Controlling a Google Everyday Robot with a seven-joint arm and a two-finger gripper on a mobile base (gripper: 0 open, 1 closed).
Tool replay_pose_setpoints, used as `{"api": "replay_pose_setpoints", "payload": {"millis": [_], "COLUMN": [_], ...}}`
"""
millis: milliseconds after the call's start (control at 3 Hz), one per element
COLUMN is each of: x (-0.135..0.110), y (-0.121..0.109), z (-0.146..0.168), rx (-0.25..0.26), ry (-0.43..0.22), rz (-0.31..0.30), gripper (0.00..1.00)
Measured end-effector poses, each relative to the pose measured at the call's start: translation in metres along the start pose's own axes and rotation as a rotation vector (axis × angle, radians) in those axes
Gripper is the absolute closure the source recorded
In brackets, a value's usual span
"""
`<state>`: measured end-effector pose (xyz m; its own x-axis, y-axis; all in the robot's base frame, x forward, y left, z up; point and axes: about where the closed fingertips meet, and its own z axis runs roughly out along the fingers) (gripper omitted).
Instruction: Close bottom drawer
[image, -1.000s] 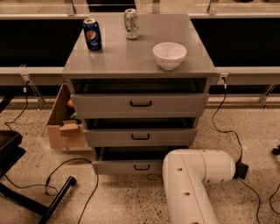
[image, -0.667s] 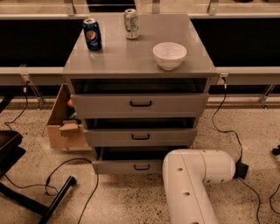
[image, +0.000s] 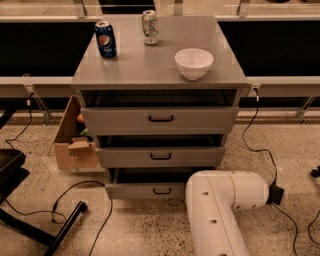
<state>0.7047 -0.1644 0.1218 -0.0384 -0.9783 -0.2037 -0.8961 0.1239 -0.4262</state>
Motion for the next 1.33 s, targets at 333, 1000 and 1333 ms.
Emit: {"api": "replay_pose_setpoints", "payload": {"millis": [333, 1000, 1333], "x": [0.0, -0.0001, -0.0005], "y": [0.0, 0.0002, 0.0022], "z": [0.0, 0.0, -0.0008], "rx": [0.0, 0.0, 0.0], "ry": [0.0, 0.0, 0.0], "rz": [0.0, 0.0, 0.0], "gripper": [0.0, 0.18, 0.42]}}
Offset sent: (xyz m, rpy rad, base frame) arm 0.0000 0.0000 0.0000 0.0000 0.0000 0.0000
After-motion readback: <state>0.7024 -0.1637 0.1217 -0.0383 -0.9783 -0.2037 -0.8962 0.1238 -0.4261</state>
